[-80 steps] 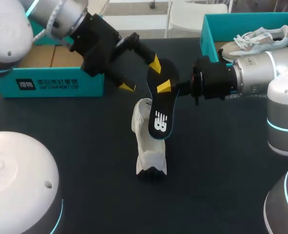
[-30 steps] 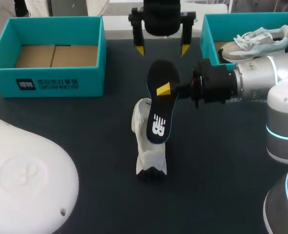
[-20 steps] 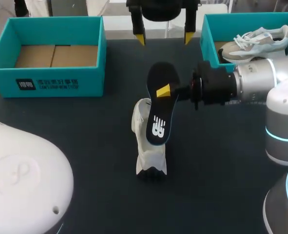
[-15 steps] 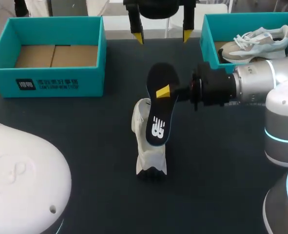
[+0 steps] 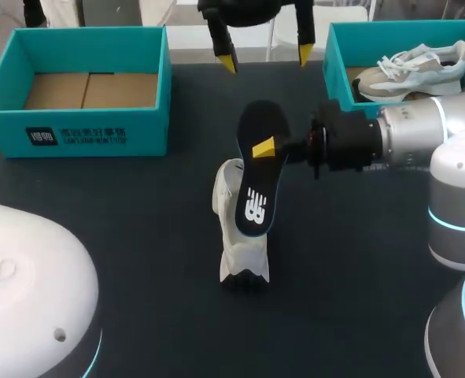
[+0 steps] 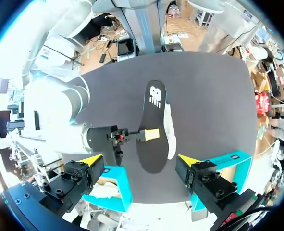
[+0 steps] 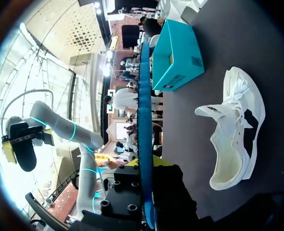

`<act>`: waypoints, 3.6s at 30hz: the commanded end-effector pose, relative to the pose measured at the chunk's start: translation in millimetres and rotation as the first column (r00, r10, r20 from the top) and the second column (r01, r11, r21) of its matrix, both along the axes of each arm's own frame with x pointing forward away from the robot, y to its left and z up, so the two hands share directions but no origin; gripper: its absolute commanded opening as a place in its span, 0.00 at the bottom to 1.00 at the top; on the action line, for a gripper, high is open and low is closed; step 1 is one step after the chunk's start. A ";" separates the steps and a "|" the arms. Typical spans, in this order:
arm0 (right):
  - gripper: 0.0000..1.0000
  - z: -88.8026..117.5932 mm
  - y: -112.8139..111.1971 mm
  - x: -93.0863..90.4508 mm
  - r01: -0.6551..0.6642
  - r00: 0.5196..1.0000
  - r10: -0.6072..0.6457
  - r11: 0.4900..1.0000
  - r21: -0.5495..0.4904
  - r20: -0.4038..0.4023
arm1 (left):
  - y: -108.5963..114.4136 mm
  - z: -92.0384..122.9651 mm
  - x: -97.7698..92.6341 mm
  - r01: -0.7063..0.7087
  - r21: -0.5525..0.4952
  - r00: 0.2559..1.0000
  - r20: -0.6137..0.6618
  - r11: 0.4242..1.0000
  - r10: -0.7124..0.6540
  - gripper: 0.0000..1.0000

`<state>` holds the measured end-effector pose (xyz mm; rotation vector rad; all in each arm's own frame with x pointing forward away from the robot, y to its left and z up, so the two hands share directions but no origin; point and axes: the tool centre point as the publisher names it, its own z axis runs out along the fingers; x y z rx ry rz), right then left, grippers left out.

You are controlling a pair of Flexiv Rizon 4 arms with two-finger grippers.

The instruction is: Take the shoe out of the shoebox, open the shoe tongue, remove and reinsert the insole, then place the shoe into the shoebox

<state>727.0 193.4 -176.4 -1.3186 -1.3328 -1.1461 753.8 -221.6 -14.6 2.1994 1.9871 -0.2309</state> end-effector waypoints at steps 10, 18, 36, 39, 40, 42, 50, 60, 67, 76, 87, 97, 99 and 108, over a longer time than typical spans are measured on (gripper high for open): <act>0.00 10.4 -8.4 -8.9 0.004 1.000 -0.005 1.000 -0.027 -0.020 | 60.1 -32.8 -13.1 0.138 -0.766 0.988 0.059 0.628 -0.146 1.00; 0.00 16.2 -13.0 -9.3 0.002 1.000 -0.003 0.999 -0.040 -0.024 | 70.5 -42.9 -14.1 0.054 -0.866 0.994 0.001 0.498 -0.106 1.00; 0.00 14.1 -11.8 -10.9 -0.003 1.000 0.003 1.000 -0.017 -0.020 | 88.9 -59.4 -3.9 -0.023 -0.864 0.999 -0.039 0.502 -0.022 1.00; 0.00 13.5 -12.5 -10.0 0.005 1.000 -0.005 1.000 0.005 -0.010 | 88.9 -59.4 -3.9 -0.023 -0.864 0.999 -0.039 0.502 -0.022 1.00; 0.00 13.6 -12.5 -9.6 0.014 1.000 -0.014 1.000 0.023 0.000 | 88.9 -59.4 -3.9 -0.023 -0.864 0.999 -0.039 0.502 -0.022 1.00; 0.00 13.8 -12.0 -9.1 0.034 0.999 -0.034 0.998 0.058 0.003 | 88.9 -59.4 -3.9 -0.023 -0.864 0.999 -0.039 0.502 -0.022 1.00; 0.00 23.6 6.8 -6.5 0.067 0.997 -0.070 0.985 0.162 0.015 | 89.2 -74.6 6.3 -0.072 -0.906 0.997 -0.062 0.417 0.038 1.00; 0.00 30.2 14.8 -0.1 0.058 0.998 -0.062 0.987 0.147 0.020 | 68.4 -105.0 11.6 -0.083 -0.917 0.995 -0.057 0.389 0.079 1.00; 0.00 36.7 16.3 1.9 0.051 0.998 -0.056 0.989 0.138 0.033 | 53.1 -125.0 10.5 -0.106 -0.923 0.994 -0.083 0.369 0.078 0.84; 0.00 36.9 18.1 1.1 0.039 0.999 -0.042 0.990 0.132 0.020 | 31.1 -134.6 17.9 -0.107 -0.933 0.993 -0.082 0.343 0.086 0.46; 0.00 35.9 22.5 -0.6 0.030 0.999 -0.032 0.990 0.135 0.013 | 11.2 -133.2 25.8 -0.123 -0.939 0.991 -0.100 0.320 0.088 0.34; 0.00 33.4 21.1 -0.4 0.038 0.999 -0.041 0.990 0.136 0.014 | -2.9 -132.8 21.1 -0.128 -0.942 0.991 -0.110 0.310 0.075 0.31; 0.00 32.9 20.5 -0.4 0.041 0.999 -0.044 0.990 0.137 0.016 | -2.9 -133.7 19.6 -0.129 -0.942 0.991 -0.111 0.310 0.074 0.29; 0.00 31.3 19.2 0.2 0.042 0.999 -0.044 0.989 0.138 0.012 | -2.2 -137.6 17.1 -0.144 -0.938 0.989 -0.126 0.315 0.078 0.00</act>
